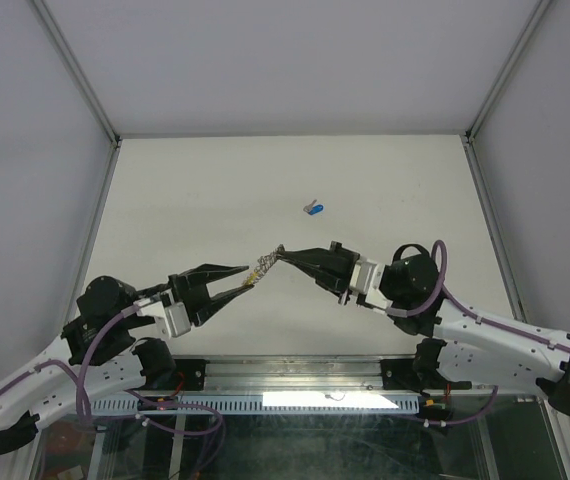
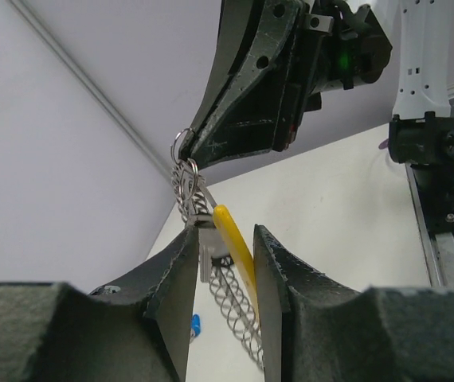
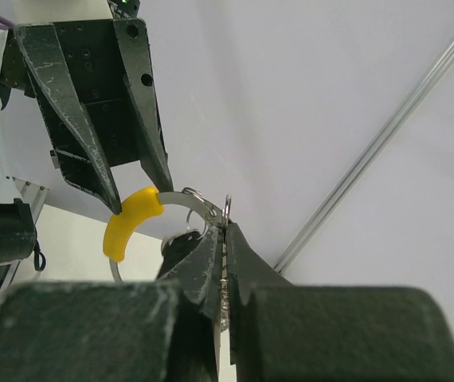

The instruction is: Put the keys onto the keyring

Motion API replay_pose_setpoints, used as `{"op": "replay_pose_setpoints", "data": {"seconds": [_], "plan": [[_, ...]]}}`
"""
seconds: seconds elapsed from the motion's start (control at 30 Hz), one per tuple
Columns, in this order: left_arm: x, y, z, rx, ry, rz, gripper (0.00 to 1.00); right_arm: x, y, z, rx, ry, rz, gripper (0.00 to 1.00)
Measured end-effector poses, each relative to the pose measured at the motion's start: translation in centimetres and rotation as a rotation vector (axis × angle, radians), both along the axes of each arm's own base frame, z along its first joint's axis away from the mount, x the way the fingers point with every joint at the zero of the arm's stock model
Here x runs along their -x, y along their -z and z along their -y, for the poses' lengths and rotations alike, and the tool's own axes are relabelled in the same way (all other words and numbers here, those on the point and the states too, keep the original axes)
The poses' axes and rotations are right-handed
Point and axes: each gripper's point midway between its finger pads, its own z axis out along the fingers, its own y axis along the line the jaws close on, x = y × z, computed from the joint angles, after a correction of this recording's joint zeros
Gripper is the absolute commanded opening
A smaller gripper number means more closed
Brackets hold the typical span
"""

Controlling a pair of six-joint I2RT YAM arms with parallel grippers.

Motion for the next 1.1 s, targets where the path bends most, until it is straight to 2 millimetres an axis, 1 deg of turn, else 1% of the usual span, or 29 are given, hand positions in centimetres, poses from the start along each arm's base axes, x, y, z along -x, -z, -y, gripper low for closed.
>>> {"op": "replay_pose_setpoints", "data": {"seconds": [0.1,0.2,0.33,0.5,0.77,0.97,1.1], "plan": [[0.4,0.2,0.1,-0.010,0.024,0.001,0.32,0.3,-0.3,0.6,-0.001,0.004,0.009,0.00],[0.4,0.6,0.4,-0.026,0.030,-0.007,0.32,0.4,-0.2,0.8,0.009,0.004,0.003,0.00],[0.2,1.2,0.7,-0.047,0.030,-0.019,0.31,0.3,0.8,0.5,0.048,0.000,-0.015,0.00],[0.2,1.2,0.7,-0.049,0.030,-0.018,0.30,0.4,2.1,0.4,0.102,-0.005,-0.027,0.00],[0.5,0.4,0.7,-0.049,0.041,0.022,0.28,1.2,2.6,1.0,0.144,-0.017,0.050,0.00],[-0.1,0.1,1.7,-0.076,0.041,0.057,0.27,1.6,4.6,0.6,0.227,-0.041,0.091,0.00],[-0.4,0.8,2.5,-0.108,0.056,0.068,0.28,1.8,5.1,0.5,0.252,-0.056,0.098,0.00]]}}
